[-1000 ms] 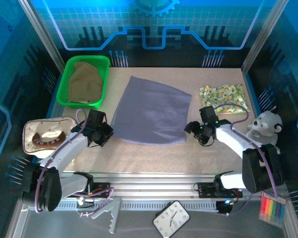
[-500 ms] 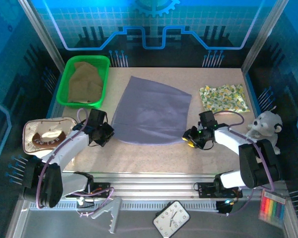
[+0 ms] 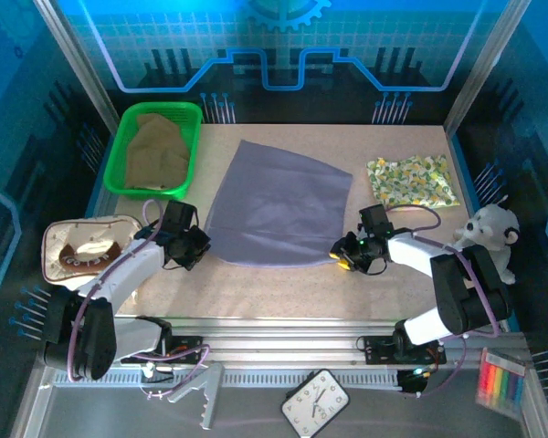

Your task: Fold and stack the skirts

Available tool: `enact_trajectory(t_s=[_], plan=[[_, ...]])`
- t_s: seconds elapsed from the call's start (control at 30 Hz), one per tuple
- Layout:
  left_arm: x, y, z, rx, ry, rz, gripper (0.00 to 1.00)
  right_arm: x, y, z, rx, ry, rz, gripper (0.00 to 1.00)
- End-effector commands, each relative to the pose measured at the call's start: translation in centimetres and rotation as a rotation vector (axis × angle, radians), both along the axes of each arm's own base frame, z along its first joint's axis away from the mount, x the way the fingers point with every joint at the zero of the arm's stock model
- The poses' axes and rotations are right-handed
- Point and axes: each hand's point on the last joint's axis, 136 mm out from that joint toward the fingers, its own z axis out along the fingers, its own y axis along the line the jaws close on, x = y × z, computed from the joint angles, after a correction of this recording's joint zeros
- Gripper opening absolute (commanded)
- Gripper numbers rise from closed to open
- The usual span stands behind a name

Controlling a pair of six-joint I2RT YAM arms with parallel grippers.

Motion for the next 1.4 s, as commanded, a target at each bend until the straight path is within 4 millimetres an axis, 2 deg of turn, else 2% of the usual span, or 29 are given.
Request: enact_trajectory(t_s=[0.0, 0.17, 0.27, 0.4, 0.5, 0.63, 0.7, 0.9, 0.97, 1.07, 1.17, 1.37], plan=[[0.3, -0.2, 0.6, -0.013, -0.002, -0.008, 0.0, 0.8, 1.1, 0.7, 0.038, -0.06, 0.007, 0.28], [0.2, 0.3, 1.5, 0.009, -0.025, 0.009, 0.0, 0.0, 0.4, 1.4, 0.011, -0.063, -0.009, 0.15], [0.3, 0.7, 3.0, 0.021, -0.062, 0.018, 0.0, -0.8, 0.2, 1.8, 0.019, -0.047, -0.018, 0.01], [1.1, 0.9, 6.1, 0.041, -0.129, 0.012, 0.0, -0.5, -0.1, 3.6, 0.032, -0.071, -0.023, 0.0], [2.4, 1.0, 8.6, 0.06, -0.199, 0.003, 0.0, 1.2, -0.6, 6.0, 0.041, -0.14, -0.053, 0.0], [6.4, 0.8, 11.9, 0.111, -0.302, -0.057, 0.0, 4.4, -1.8, 9.0, 0.026, -0.241, -0.105, 0.0], [9.2, 0.4, 13.7, 0.142, -0.348, -0.094, 0.0, 6.2, -2.5, 10.0, -0.007, -0.282, -0.113, 0.0], [17.4, -0.9, 17.6, 0.208, -0.5, -0.183, 0.0, 12.0, -3.4, 11.3, -0.014, -0.352, -0.147, 0.0], [19.9, -1.3, 17.8, 0.226, -0.518, -0.209, 0.0, 13.6, -3.4, 11.2, -0.026, -0.343, -0.134, 0.0], [22.7, -1.6, 17.8, 0.249, -0.521, -0.236, 0.0, 15.2, -3.4, 10.5, -0.039, -0.311, -0.125, 0.0], [24.8, -2.2, 17.3, 0.255, -0.517, -0.265, 0.0, 16.4, -3.6, 9.7, -0.043, -0.283, -0.134, 0.0], [27.6, -2.1, 16.1, 0.284, -0.502, -0.281, 0.0, 18.2, -4.5, 8.1, -0.03, -0.246, -0.177, 0.0]])
